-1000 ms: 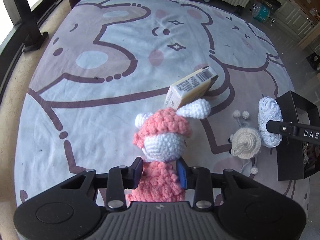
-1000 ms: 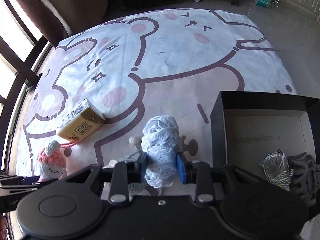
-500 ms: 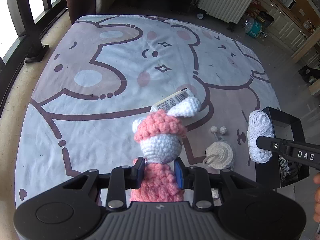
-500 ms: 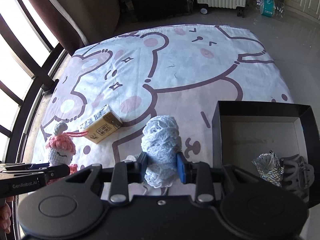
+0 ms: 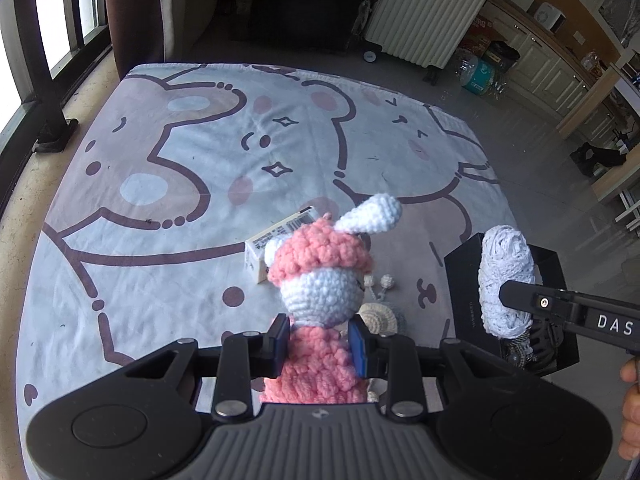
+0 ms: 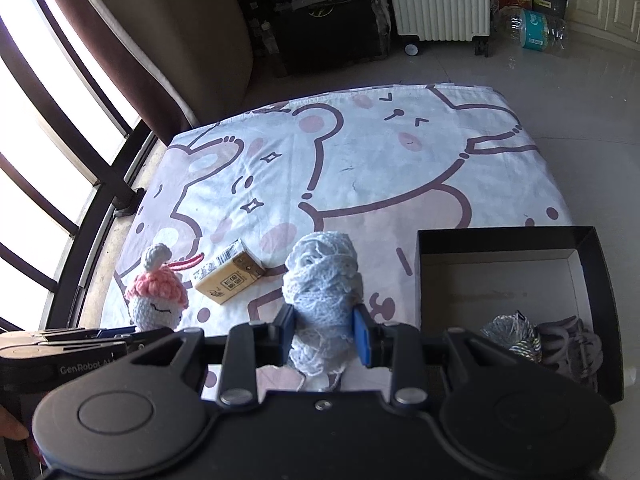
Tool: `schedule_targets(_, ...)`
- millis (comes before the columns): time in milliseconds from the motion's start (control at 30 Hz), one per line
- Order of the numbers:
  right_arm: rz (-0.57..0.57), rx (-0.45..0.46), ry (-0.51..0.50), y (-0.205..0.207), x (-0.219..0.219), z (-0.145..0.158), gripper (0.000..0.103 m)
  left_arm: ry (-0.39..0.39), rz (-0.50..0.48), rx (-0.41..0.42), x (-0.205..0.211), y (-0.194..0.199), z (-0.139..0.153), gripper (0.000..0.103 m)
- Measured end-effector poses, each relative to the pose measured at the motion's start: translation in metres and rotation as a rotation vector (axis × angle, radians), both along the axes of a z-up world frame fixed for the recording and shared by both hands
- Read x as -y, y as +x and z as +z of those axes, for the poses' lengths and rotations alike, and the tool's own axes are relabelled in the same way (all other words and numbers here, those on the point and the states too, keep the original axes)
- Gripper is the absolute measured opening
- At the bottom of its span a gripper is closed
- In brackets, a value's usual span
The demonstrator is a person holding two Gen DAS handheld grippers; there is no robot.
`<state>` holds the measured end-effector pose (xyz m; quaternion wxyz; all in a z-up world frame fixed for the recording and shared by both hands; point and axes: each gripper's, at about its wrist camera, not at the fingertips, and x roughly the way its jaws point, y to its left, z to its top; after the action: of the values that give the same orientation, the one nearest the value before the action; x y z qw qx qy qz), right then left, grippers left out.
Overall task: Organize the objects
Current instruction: 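Lift and carry the doll and lace ball with both tools over the black box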
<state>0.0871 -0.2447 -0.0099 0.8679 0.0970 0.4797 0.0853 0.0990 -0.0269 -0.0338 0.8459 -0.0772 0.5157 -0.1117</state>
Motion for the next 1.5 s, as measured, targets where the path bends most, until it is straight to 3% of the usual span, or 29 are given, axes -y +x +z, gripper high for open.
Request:
schedule_targets(300,-0.007,0.02,0.007,-0.009,0.012,0.012,0.032,-0.038,0.006,0.045,0.01,-0.003,0.02,0.033)
schedule_targets(667,-0.025,0.05,0.023,-0.013,0.032,0.022,0.032,-0.095,-0.01,0.088,0.037,-0.004,0.024,0.033)
schedule_targets(1500,-0.22,0.029,0.034,-0.033,0.142,-0.003,0.032,-0.206,-0.13,0.117,0.16,0.001,0.007,0.033)
